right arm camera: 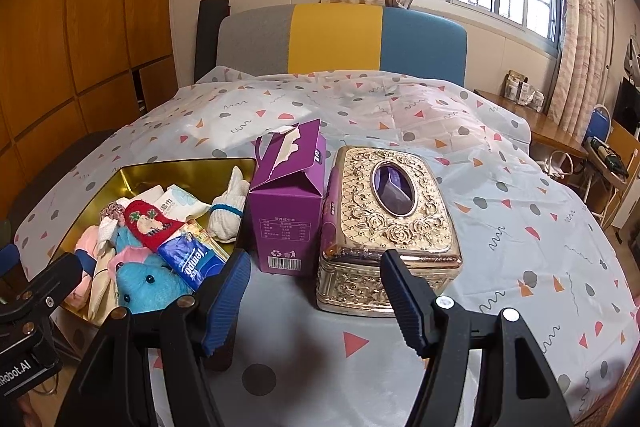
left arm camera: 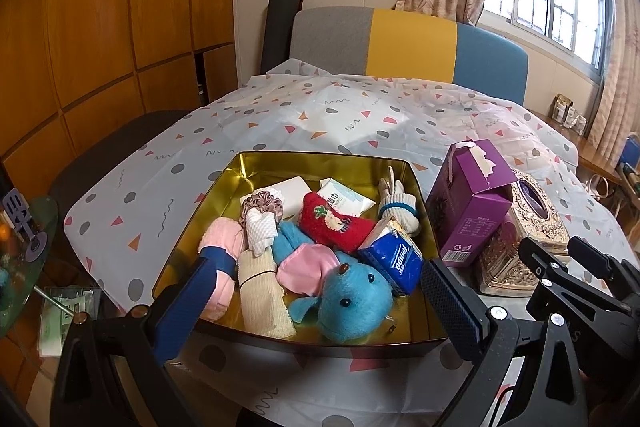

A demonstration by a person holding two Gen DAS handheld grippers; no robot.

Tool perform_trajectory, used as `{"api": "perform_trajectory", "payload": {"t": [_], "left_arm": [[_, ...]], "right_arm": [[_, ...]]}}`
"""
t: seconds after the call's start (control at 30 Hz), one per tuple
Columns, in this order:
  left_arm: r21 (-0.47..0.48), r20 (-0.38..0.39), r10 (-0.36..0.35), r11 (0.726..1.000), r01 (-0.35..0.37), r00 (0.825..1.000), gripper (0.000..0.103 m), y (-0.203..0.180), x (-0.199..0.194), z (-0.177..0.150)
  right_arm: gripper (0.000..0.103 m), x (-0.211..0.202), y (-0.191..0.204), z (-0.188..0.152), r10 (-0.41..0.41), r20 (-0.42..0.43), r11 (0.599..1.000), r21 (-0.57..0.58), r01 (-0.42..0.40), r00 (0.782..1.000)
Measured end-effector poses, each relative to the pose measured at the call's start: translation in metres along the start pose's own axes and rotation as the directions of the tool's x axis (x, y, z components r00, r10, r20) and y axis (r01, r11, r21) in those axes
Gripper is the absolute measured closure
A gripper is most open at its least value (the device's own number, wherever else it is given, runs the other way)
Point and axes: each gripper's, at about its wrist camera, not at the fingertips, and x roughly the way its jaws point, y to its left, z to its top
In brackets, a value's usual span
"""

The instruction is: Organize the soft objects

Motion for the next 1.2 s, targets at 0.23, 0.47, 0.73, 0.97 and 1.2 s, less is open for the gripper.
{"api": "perform_trajectory", "payload": {"t": [0.23, 0.47, 0.73, 0.97, 1.2], "left_arm": [[0.003, -0.003, 0.003, 1.0, -0.003, 1.0, 0.0, 0.0001, 0.0006, -0.0007], [0.005, -0.004, 0.004, 1.0, -0.004, 1.0, 0.0, 0.0008, 0.0009, -0.0016], [0.008, -0.005, 0.004, 1.0, -0.004, 1.0, 0.0, 0.0008, 0.0007, -0.003], [0.008, -0.005, 0.003, 1.0, -0.003, 1.0, 0.0, 0.0004, 0.0005, -0.003], [0.011, -0.006, 0.004, 1.0, -0.004, 1.0, 0.0, 0.0005, 0.0001, -0.0032]], "right_arm": [[0.035, 0.0014, 0.0001, -0.0006, 0.0, -0.002, 1.0, 0.001, 0.0, 1.0], [0.035, 0.0024, 0.0012, -0.0017, 0.0, -0.003, 1.0, 0.0, 0.0, 1.0], [0.035, 0.0029, 0.0016, -0.0029, 0.001, -0.01, 1.0, 0.0, -0.001, 1.0], [0.035, 0.0039, 0.0019, -0.0036, 0.0, -0.011, 1.0, 0.0, 0.0, 1.0], [0.035, 0.0057, 0.0025, -0.0048, 0.0, -0.015, 1.0, 0.0, 0.0, 1.0]]}}
